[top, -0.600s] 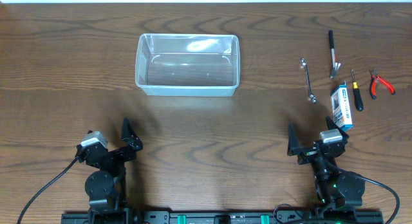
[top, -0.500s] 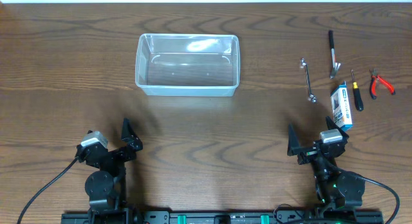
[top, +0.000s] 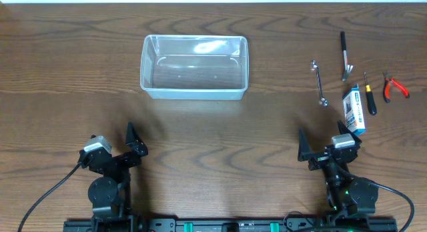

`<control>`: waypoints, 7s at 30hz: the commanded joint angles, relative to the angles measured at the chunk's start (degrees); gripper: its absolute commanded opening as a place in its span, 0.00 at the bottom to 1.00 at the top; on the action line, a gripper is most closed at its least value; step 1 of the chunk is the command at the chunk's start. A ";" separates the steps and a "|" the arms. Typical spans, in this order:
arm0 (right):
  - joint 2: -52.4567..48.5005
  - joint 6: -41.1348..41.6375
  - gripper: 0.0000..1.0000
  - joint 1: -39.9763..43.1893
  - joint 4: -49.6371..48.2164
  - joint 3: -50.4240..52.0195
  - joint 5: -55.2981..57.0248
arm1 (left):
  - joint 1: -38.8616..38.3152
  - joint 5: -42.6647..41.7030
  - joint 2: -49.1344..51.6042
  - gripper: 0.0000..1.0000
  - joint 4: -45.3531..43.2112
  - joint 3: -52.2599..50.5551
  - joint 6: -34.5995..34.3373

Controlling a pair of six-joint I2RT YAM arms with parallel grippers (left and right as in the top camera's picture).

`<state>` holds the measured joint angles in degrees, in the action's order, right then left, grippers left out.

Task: Pack container

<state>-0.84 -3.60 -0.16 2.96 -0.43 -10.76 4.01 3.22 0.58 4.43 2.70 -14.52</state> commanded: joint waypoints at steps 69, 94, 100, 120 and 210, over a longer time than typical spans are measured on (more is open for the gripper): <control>0.52 -0.55 0.99 0.09 0.13 0.13 -0.63 | -0.24 -19.47 82.27 0.98 46.64 90.27 8.70; 0.52 -0.55 0.99 0.09 0.13 0.13 -0.63 | -2.60 -17.11 101.26 0.98 55.54 103.30 17.35; 0.52 -0.55 0.99 0.09 0.13 0.13 -0.63 | -5.31 -7.61 107.25 0.99 59.10 111.19 20.65; 0.52 -0.55 0.99 0.09 0.13 0.13 -0.63 | -5.11 -7.08 122.20 0.60 58.55 111.16 20.02; 0.52 -0.55 0.99 0.09 0.13 0.13 -0.63 | -11.76 -10.29 127.56 0.06 59.76 110.66 14.21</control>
<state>-0.69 -3.60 -0.16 2.96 -0.43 -10.81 -6.90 -6.09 127.46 63.77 113.21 -0.19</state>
